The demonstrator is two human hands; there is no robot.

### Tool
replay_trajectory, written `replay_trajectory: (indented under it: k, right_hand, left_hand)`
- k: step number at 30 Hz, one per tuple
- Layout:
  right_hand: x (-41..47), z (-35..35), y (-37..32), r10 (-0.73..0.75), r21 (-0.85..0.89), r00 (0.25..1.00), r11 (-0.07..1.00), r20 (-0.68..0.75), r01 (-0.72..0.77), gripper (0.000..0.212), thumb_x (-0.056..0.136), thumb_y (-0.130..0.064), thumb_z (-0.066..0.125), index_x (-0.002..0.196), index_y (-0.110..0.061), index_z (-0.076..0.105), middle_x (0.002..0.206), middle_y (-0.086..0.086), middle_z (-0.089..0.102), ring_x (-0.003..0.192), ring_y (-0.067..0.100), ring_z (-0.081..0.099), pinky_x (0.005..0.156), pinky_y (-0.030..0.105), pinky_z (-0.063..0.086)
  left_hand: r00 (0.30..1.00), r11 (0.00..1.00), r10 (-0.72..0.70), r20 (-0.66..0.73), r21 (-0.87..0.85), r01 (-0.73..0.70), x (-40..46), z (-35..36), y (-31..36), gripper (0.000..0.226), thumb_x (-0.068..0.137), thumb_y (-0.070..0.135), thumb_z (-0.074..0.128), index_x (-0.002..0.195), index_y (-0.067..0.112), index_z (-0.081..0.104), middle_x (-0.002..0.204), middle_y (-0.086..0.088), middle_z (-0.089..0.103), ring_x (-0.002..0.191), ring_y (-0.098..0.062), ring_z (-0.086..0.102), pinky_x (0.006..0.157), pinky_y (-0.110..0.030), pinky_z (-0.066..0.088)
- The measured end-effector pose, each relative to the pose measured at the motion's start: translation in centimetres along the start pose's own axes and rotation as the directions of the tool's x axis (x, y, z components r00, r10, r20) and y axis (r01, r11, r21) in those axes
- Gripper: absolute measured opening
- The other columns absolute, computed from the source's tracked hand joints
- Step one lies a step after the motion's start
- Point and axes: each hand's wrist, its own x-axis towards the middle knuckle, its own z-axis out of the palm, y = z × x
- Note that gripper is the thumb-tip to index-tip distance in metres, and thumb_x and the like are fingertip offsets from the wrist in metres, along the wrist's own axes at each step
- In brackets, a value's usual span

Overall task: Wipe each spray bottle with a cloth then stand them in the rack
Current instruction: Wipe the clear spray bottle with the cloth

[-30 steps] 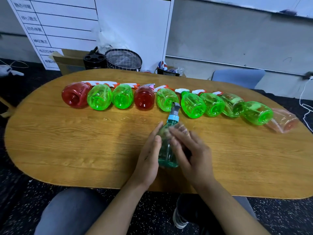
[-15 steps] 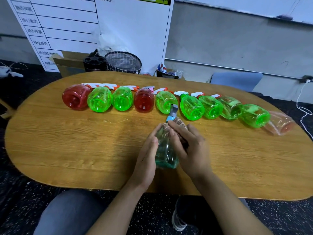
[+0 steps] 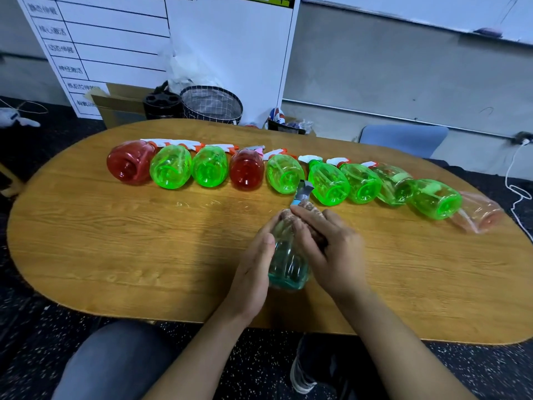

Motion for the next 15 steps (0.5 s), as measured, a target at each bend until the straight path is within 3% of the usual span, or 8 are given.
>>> replay_trajectory:
  k: [3, 7, 10, 12, 15]
  right_hand:
    - [-1.1, 0.2, -0.2, -0.043, 0.063, 0.999, 0.997, 0.013, 0.042, 0.040, 0.105, -0.049, 0.054, 0.138, -0.031, 0.068, 0.087, -0.003, 0.052, 0.067, 0.010, 0.055, 0.055, 0.036, 0.051]
    - [-4.7, -0.3, 0.0, -0.338, 0.047, 0.937, 0.941, 0.085, 0.335, 0.035, 0.102, -0.042, 0.065, 0.136, -0.031, 0.067, 0.102, 0.000, 0.060, 0.068, 0.011, 0.060, 0.055, 0.029, 0.057]
    - [-5.1, -0.6, 0.6, -0.466, 0.011, 0.877, 0.884, 0.117, 0.468, 0.037, 0.098, -0.041, 0.074, 0.133, -0.030, 0.071, 0.107, -0.002, 0.063, 0.075, 0.012, 0.067, 0.059, 0.025, 0.057]
    - [-4.0, -0.8, 0.8, -0.457, -0.026, 0.883, 0.887, 0.103, 0.462, 0.034, 0.100, -0.045, 0.069, 0.131, -0.031, 0.071, 0.110, -0.003, 0.063, 0.079, 0.012, 0.068, 0.063, 0.025, 0.055]
    - [-1.6, -0.8, 0.8, -0.221, -0.001, 0.974, 0.975, 0.058, 0.221, 0.037, 0.104, -0.051, 0.057, 0.134, -0.033, 0.070, 0.099, -0.006, 0.056, 0.073, 0.001, 0.055, 0.061, 0.020, 0.046]
  left_hand:
    - [1.000, 1.000, -0.004, 0.008, -0.008, 0.004, 0.1, -0.1, -0.2, 0.051, 0.111, 0.043, 0.036, 0.160, 0.031, 0.044, 0.161, 0.002, 0.053, 0.150, -0.021, 0.048, 0.124, -0.056, 0.039]
    - [1.000, 0.998, -0.003, -0.002, -0.064, 0.003, 0.3, 0.0, 0.1, 0.050, 0.108, 0.037, 0.036, 0.156, 0.028, 0.047, 0.153, 0.002, 0.062, 0.141, -0.016, 0.059, 0.112, -0.033, 0.052]
    - [1.000, 0.997, 0.001, 0.012, -0.078, -0.001, 0.4, 0.1, 0.2, 0.050, 0.109, 0.036, 0.036, 0.157, 0.026, 0.046, 0.151, -0.001, 0.063, 0.140, -0.021, 0.060, 0.110, -0.033, 0.051]
    - [1.000, 0.998, -0.005, 0.003, -0.065, 0.006, 0.4, 0.2, 0.3, 0.049, 0.109, 0.037, 0.035, 0.156, 0.028, 0.047, 0.147, 0.003, 0.066, 0.137, -0.017, 0.062, 0.108, -0.032, 0.053]
    - [1.000, 1.000, 0.001, -0.007, -0.024, -0.001, 0.1, 0.4, 0.4, 0.047, 0.110, 0.039, 0.034, 0.155, 0.030, 0.048, 0.152, 0.007, 0.062, 0.143, -0.014, 0.056, 0.117, -0.036, 0.049]
